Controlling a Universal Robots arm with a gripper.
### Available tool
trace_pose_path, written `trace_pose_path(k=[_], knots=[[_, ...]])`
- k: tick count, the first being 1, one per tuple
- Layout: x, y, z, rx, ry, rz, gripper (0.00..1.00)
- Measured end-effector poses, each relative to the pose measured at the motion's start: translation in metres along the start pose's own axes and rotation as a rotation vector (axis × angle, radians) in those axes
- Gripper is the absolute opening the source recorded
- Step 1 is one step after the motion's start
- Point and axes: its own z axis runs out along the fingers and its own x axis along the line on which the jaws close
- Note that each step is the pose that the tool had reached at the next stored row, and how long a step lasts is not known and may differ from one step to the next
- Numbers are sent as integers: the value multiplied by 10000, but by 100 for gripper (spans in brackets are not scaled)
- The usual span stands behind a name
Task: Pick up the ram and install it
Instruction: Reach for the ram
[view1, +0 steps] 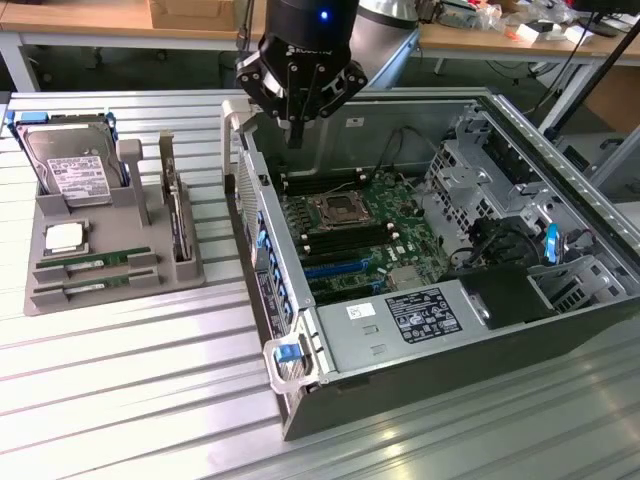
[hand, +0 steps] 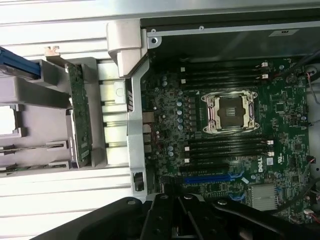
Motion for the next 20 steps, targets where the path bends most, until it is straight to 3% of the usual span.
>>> trace_pose_path(k=[20], knots=[[191, -14, -5, 0, 0, 0, 10]])
